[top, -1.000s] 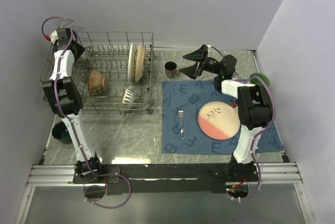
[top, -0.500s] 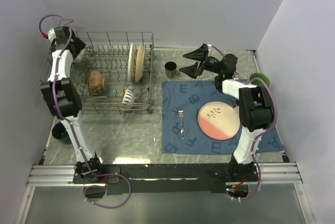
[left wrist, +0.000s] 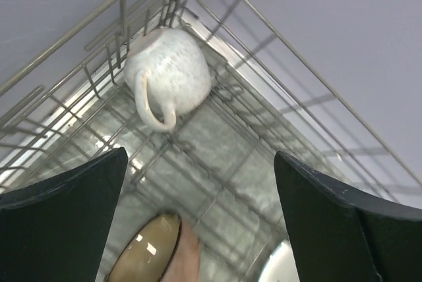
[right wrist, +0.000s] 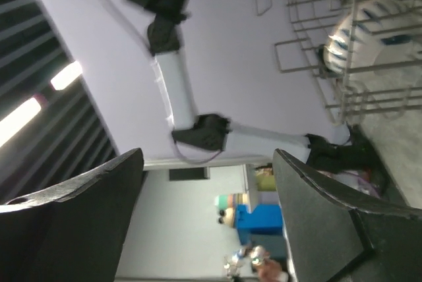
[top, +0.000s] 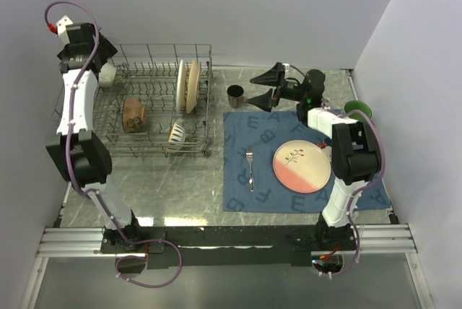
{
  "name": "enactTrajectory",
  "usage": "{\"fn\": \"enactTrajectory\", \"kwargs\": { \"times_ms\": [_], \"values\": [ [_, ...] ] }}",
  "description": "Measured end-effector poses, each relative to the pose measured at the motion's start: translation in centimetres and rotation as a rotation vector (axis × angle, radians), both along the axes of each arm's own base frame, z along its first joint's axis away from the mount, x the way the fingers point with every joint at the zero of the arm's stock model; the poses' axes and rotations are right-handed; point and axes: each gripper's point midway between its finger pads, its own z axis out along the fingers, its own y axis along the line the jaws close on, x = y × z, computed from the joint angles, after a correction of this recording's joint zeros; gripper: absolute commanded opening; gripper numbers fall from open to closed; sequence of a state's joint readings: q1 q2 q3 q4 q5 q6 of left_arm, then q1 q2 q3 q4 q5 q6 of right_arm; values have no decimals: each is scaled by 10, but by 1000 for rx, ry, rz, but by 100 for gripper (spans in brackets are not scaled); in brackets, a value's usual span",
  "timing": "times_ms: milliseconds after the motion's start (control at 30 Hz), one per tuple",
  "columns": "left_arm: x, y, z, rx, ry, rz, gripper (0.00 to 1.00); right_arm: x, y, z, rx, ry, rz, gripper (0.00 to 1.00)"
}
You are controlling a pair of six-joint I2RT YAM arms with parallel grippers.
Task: Load the mixed dishes into the dish rack
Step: Place the cup upside down on the dish rack, then grab a cup with the right arm
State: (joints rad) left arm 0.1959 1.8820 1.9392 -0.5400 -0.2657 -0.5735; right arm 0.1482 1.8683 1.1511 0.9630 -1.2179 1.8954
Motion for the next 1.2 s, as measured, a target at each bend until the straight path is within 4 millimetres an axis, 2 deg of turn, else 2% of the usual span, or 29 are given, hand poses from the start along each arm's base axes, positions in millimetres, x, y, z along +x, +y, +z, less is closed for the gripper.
{"fn": "enactTrajectory", "kwargs": {
  "times_ms": [33, 67, 133, 200, 267, 300, 367, 433, 500, 633, 700, 800, 900, 967, 1033, 1200],
  "values": [
    [-7, -4, 8, 9, -7, -21, 99, 1, 1, -3, -31, 7, 2, 100],
    [-15, -10, 18, 21, -17, -51, 99, 5, 2, -6, -73, -26, -5, 100],
    [-26, -23, 39, 31, -52, -121, 99, 26, 4, -11, -202, -63, -75, 100],
    [-39, -38, 68, 49, -109, -206, 99, 52, 2, -7, -375, -173, -179, 100],
    [-50, -55, 98, 62, -180, -294, 99, 71, -11, 5, -568, -331, -276, 100],
    [-58, -64, 115, 72, -222, -341, 99, 74, -18, 11, -647, -405, -307, 100],
    [-75, -83, 144, 93, -300, -430, 99, 74, -34, 9, -781, -489, -351, 100],
    [-94, -99, 165, 111, -362, -509, 99, 70, -51, -5, -919, -523, -369, 100],
    [-108, -114, 178, 128, -401, -587, 99, 67, -65, -28, -1045, -543, -369, 98],
    [-118, -139, 184, 116, -448, -723, 99, 57, -82, -76, -1251, -574, -300, 92],
    [-117, -151, 175, 80, -456, -795, 99, 51, -80, -93, -1326, -614, -251, 91],
    [-115, -165, 154, 3, -434, -874, 99, 50, -73, -102, -1374, -689, -213, 87],
    [-117, -175, 141, -53, -419, -926, 99, 62, -63, -105, -1390, -767, -210, 81],
    [-119, -180, 139, -68, -422, -952, 99, 73, -61, -113, -1410, -800, -202, 75],
    [-121, -184, 140, -76, -431, -976, 99, 84, -58, -127, -1431, -817, -182, 68],
    [-126, -192, 148, -87, -463, -1029, 99, 105, -53, -171, -1468, -802, -114, 63]
  ]
}}
